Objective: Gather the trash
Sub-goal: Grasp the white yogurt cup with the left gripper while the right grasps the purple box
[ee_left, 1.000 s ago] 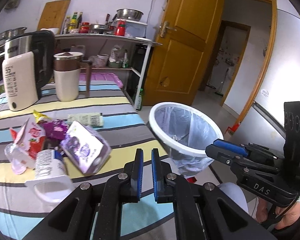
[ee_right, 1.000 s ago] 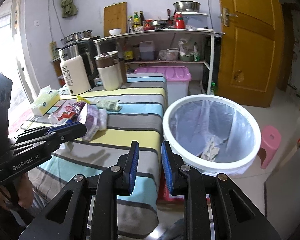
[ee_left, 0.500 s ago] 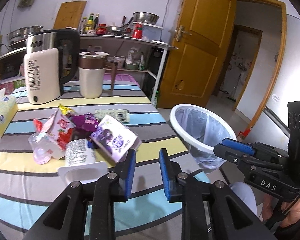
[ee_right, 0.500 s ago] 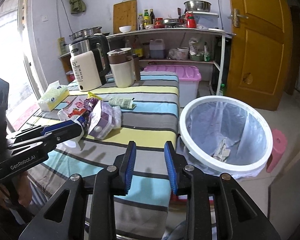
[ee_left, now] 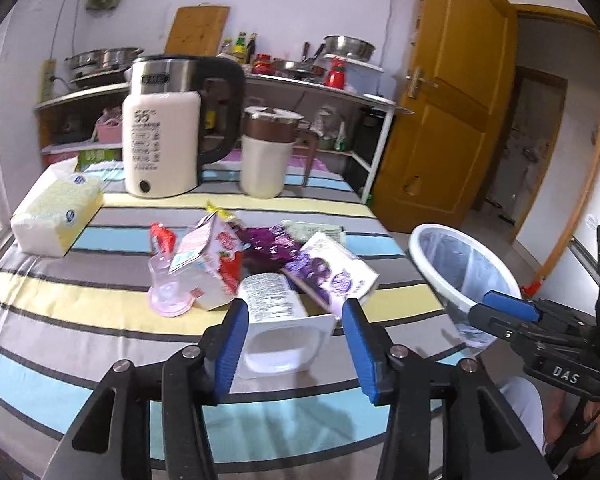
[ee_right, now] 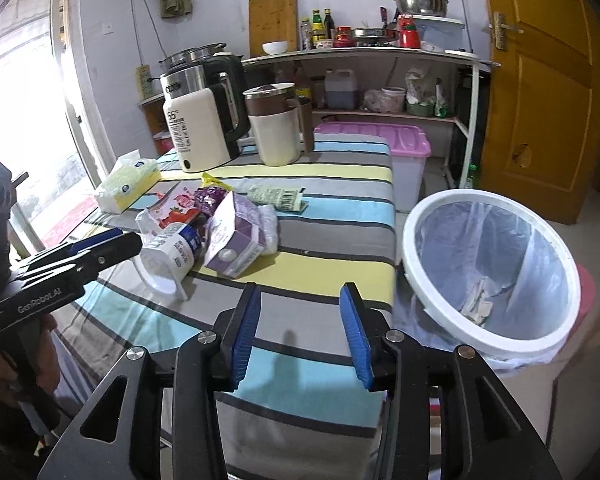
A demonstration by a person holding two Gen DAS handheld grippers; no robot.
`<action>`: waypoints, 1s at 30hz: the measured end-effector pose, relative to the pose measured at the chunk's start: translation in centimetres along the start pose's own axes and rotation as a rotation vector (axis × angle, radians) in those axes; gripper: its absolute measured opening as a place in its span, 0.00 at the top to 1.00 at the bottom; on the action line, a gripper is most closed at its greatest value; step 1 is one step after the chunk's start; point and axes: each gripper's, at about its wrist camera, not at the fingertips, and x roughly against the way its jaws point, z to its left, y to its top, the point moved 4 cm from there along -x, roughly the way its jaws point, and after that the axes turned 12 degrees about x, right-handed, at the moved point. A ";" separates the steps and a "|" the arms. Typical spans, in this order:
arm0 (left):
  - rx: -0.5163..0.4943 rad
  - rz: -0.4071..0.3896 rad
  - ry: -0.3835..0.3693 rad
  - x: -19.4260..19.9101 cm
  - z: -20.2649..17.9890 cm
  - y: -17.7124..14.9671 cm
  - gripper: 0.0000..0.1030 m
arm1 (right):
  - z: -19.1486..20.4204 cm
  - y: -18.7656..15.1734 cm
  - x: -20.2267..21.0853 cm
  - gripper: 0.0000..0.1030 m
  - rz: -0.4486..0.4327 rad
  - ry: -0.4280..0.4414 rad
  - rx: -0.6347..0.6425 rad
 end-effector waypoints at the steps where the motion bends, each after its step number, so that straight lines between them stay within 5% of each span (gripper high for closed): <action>1: 0.010 0.005 0.002 -0.2 0.2 0.0 0.52 | 0.1 0.1 -0.1 0.59 0.000 0.004 0.001; 9: 0.042 0.046 0.003 -2.2 -0.1 -0.2 0.33 | 0.7 0.7 -1.1 0.58 0.002 0.024 0.008; 19: 0.050 0.094 0.064 -4.7 0.7 -1.0 0.33 | 1.0 1.8 -3.1 0.57 0.000 0.082 -0.005; 21: 0.054 0.089 0.063 -4.6 1.2 -1.0 0.40 | 1.3 2.2 -3.7 0.54 0.003 0.109 -0.008; 30: 0.051 0.047 0.050 -2.9 2.5 -1.1 0.40 | 2.0 3.3 -7.3 0.53 0.036 0.205 -0.050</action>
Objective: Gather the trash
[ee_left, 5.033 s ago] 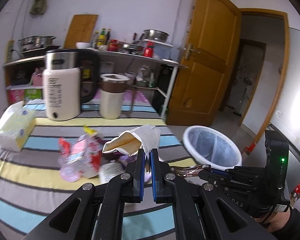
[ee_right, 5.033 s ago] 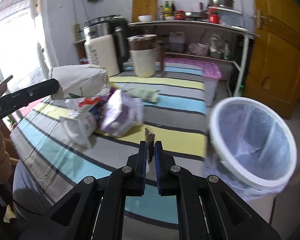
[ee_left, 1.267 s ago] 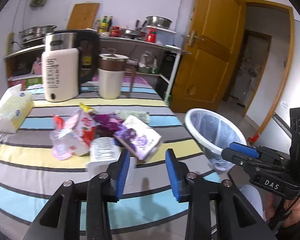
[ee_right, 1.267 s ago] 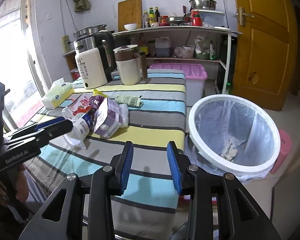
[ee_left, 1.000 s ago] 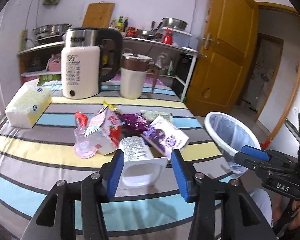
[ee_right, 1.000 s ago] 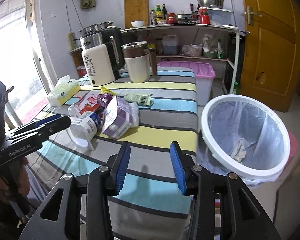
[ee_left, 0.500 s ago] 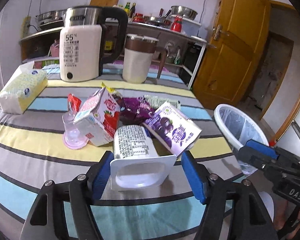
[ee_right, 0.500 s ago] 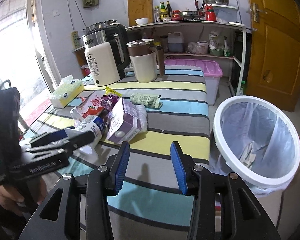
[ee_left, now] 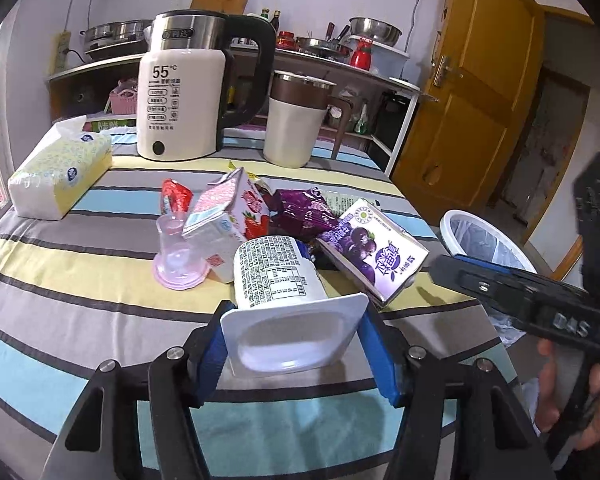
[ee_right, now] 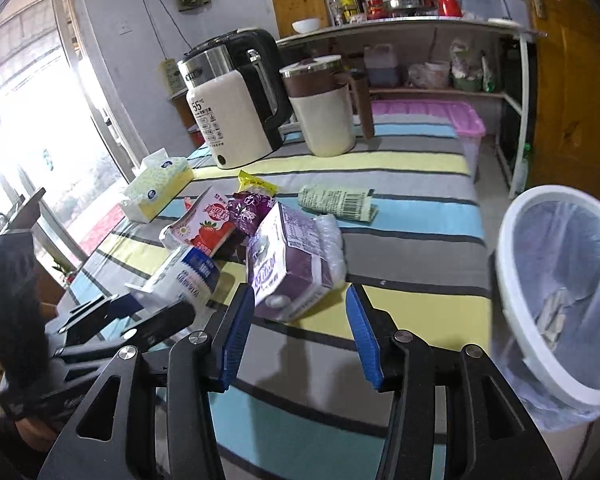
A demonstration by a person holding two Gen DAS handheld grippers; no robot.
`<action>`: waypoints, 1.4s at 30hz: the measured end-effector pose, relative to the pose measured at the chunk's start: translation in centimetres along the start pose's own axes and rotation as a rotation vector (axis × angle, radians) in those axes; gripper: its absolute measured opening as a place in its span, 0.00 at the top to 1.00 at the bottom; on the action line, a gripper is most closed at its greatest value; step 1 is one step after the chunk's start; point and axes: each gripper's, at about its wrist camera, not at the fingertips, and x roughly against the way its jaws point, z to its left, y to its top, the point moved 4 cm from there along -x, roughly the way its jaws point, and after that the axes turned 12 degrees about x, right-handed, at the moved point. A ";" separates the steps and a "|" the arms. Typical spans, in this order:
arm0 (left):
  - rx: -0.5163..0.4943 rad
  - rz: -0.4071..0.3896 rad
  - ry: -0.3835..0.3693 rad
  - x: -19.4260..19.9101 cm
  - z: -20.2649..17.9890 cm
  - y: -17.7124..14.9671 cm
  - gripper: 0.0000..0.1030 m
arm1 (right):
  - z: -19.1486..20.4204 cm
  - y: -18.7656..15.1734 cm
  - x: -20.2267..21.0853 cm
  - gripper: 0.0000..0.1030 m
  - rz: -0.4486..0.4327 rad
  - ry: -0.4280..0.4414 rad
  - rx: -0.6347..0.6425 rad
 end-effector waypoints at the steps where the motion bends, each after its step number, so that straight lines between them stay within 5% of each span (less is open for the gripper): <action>1: 0.002 -0.001 0.000 0.1 0.1 0.0 0.40 | -0.1 0.1 -0.5 0.53 0.008 0.009 -0.009; 18: 0.018 0.003 -0.019 0.2 1.0 0.2 0.40 | 0.5 0.9 -2.7 0.60 0.064 0.036 -0.063; 42: -0.054 -0.012 -0.074 2.8 -2.9 -0.9 0.40 | 0.7 -1.9 4.8 0.62 -0.024 -0.098 0.005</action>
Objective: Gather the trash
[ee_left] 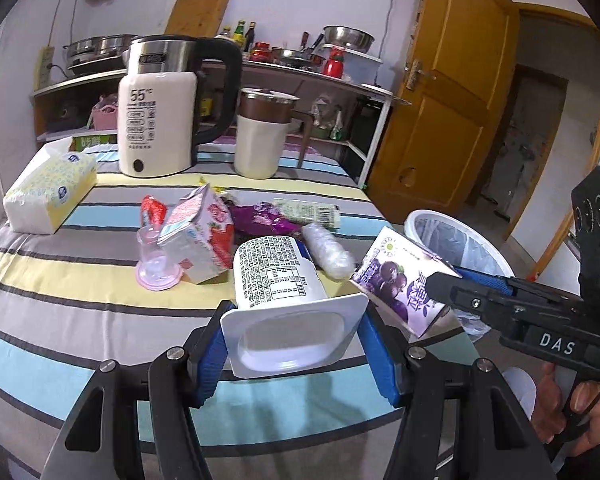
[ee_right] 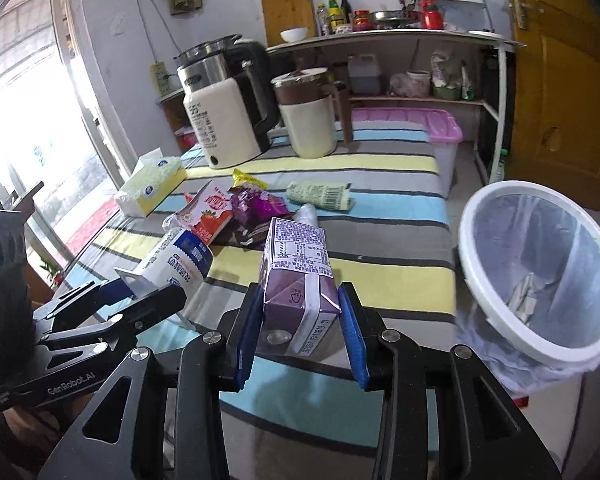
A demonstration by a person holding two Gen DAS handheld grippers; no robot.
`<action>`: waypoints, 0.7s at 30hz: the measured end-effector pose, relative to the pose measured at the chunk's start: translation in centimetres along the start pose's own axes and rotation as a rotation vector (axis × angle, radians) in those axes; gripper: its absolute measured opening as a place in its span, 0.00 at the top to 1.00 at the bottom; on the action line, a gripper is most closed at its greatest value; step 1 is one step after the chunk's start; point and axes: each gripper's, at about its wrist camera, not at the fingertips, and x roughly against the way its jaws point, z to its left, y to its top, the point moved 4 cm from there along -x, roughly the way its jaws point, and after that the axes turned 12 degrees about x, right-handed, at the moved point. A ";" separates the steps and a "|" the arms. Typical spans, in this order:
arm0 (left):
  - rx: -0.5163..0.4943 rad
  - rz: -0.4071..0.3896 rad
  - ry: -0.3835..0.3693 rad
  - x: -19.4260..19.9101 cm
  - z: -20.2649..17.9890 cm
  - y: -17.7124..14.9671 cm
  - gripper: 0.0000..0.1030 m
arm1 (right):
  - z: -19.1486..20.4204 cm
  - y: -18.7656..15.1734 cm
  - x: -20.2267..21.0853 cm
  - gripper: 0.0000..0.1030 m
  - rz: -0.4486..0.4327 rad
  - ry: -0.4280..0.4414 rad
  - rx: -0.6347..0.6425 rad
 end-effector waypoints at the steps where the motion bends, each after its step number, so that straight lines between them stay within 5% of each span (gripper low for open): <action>1: -0.005 0.001 -0.004 0.0 -0.3 0.0 0.40 | -0.2 -0.1 0.4 0.62 -0.006 -0.005 -0.004; 21: -0.141 0.036 -0.161 -3.3 -9.6 1.2 0.40 | -8.9 -2.2 6.0 0.62 -0.072 -0.191 -0.141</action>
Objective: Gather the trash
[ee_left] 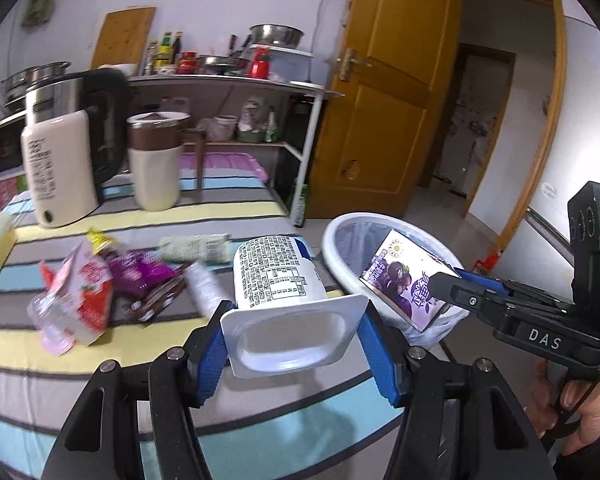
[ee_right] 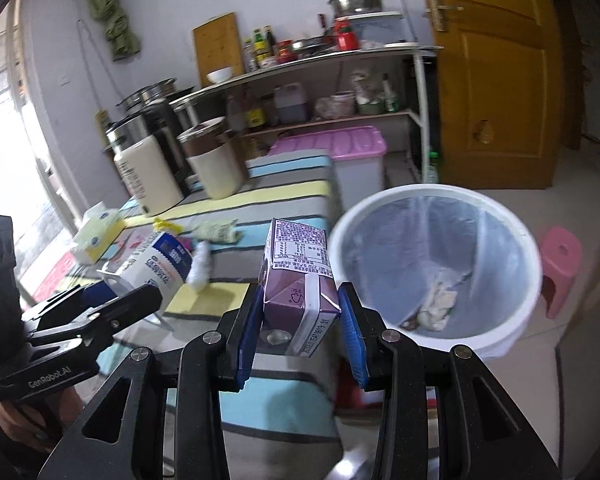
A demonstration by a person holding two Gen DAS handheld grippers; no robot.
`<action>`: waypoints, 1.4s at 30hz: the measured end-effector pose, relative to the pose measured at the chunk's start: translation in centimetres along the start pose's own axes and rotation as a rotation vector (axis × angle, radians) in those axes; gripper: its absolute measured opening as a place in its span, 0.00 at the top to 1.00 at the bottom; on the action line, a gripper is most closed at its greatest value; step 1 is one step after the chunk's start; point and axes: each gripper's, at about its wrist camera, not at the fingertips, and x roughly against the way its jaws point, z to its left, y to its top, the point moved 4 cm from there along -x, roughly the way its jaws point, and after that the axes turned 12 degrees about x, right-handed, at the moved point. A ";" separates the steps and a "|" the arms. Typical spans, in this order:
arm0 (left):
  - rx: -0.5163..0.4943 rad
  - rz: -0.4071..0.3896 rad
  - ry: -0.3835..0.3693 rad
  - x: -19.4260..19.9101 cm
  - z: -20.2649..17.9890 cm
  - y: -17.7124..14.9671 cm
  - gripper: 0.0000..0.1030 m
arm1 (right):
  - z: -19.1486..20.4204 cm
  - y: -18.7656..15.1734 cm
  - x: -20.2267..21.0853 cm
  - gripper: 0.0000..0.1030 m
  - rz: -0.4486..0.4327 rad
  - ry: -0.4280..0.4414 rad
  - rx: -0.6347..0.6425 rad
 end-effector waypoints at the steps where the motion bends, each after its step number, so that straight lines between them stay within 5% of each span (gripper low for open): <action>1: -0.006 0.003 -0.009 -0.3 -0.4 0.2 0.40 | -0.6 0.0 0.1 0.62 -0.001 -0.011 -0.007; 22: -0.106 0.107 -0.180 -10.1 -9.0 1.8 0.40 | -10.1 -1.3 -0.2 0.62 0.034 -0.192 -0.115; 37: -0.087 0.166 -0.188 -13.1 -9.4 1.4 0.40 | -11.7 -2.0 -1.8 0.62 0.084 -0.206 -0.127; 42: -0.091 0.142 -0.191 -12.7 -9.4 1.6 0.32 | -11.6 -2.0 -1.4 0.62 0.076 -0.216 -0.124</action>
